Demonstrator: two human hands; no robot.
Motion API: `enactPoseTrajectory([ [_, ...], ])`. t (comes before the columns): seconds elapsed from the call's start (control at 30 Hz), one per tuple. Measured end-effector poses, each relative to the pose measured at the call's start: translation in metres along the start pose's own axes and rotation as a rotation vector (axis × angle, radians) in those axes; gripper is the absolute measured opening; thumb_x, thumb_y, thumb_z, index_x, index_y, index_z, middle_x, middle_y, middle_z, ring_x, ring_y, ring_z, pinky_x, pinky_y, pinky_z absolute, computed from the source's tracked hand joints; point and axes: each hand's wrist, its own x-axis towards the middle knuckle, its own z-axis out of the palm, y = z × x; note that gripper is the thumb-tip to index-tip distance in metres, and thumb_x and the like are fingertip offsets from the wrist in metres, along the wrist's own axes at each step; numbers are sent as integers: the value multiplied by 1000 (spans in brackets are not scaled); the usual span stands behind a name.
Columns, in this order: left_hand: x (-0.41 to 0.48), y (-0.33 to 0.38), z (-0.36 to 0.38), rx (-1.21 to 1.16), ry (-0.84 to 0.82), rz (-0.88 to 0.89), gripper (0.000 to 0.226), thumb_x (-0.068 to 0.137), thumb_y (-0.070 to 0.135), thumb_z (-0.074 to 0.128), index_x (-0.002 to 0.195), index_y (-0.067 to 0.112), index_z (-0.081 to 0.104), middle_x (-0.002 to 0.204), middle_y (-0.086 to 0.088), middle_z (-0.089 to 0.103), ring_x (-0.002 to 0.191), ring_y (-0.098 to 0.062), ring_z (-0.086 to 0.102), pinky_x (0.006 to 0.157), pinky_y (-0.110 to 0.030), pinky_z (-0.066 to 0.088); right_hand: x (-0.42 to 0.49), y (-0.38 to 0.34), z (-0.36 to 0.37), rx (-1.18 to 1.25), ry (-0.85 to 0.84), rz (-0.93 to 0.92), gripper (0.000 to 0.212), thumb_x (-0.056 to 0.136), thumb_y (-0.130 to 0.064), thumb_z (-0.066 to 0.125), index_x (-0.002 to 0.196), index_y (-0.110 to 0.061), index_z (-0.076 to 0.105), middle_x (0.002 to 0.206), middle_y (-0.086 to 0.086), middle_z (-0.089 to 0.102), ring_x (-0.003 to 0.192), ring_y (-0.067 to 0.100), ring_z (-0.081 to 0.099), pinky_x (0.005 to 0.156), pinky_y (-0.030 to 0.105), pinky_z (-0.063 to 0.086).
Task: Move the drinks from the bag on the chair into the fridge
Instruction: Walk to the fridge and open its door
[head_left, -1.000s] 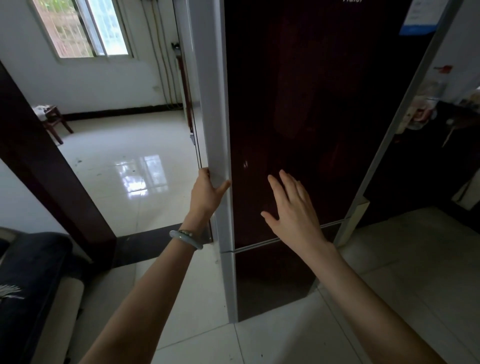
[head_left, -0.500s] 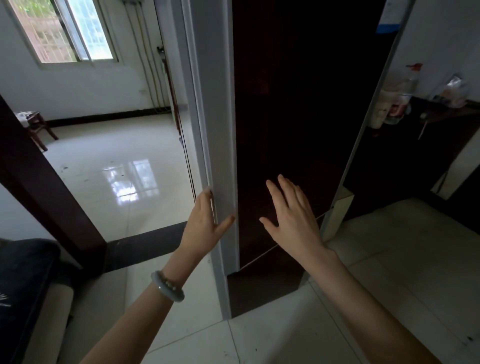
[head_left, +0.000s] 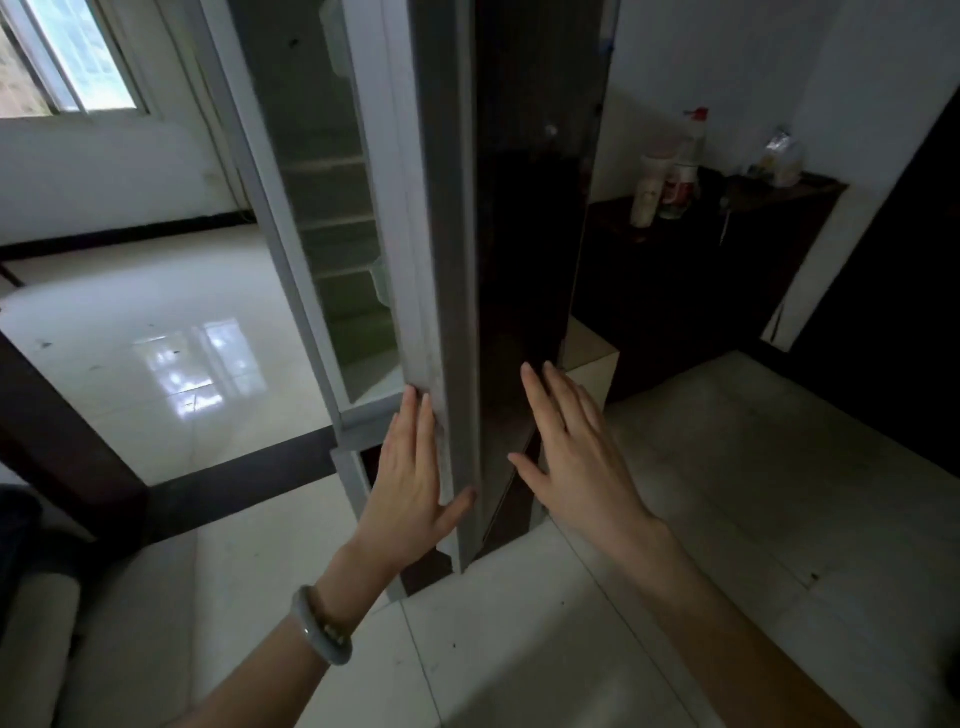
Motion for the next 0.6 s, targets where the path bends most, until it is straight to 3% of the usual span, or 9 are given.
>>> enactPoseTrajectory([
  [0.2,-6,67,28,-2,-11,176,90,86,45,55,144,-3,8,151,-29,-5,141,-39,2,113,-52,17,-53,32,-31,-12,18,63,87,81,-31,67,146,-15,13,150,15,26,137,29,23,110,46,26],
  [0.27,-3,89,37,-9,-28,223,87,87,47,53,144,-2,11,150,-30,-5,141,-41,4,113,-51,18,-67,43,-41,-31,33,88,86,81,-31,67,146,-15,13,150,15,25,137,29,22,112,42,22],
  [0.37,5,123,49,-44,-44,289,84,87,47,54,145,1,14,151,-29,-1,141,-38,6,114,-48,18,-91,62,-56,-62,64,127,87,81,-29,67,146,-16,10,150,15,25,136,29,21,108,37,17],
  [0.5,23,163,66,-79,-88,385,83,86,41,59,144,-1,16,151,-26,9,142,-33,10,112,-50,24,-117,90,-72,-88,95,210,88,78,-25,71,144,-15,15,146,19,31,133,31,27,106,41,25],
  [0.6,40,185,78,-93,-121,455,82,84,37,62,144,0,19,152,-21,17,141,-28,15,112,-48,25,-129,111,-82,-115,118,257,89,75,-22,74,143,-13,18,145,21,32,130,27,21,105,46,26],
])
